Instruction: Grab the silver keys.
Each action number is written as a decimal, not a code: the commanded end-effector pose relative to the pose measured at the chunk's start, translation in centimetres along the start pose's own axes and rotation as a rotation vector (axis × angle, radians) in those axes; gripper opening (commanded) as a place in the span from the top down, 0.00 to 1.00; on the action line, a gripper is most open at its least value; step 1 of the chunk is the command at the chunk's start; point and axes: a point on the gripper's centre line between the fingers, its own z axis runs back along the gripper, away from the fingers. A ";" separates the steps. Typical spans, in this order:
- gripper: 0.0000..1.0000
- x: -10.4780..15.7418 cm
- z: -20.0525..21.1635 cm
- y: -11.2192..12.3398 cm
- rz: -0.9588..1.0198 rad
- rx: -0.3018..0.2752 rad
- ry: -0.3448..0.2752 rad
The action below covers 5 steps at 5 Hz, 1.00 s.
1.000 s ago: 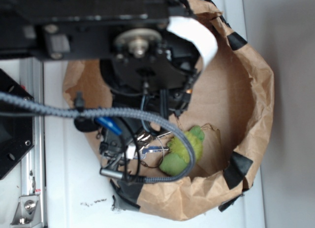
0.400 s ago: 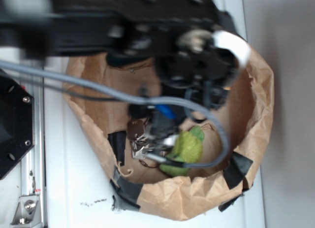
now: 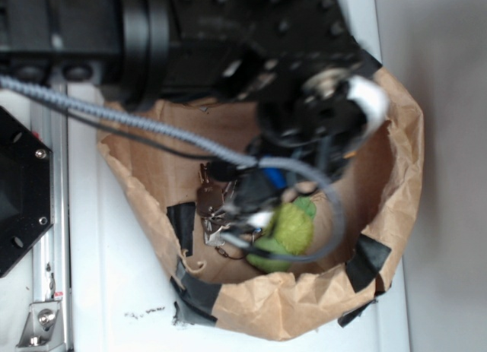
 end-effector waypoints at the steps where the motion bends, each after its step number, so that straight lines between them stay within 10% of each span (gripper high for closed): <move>1: 0.00 -1.6 -2.4 -0.6 -0.078 -0.031 0.008; 5: 0.00 1.6 -6.1 -5.8 -0.168 -0.218 -0.075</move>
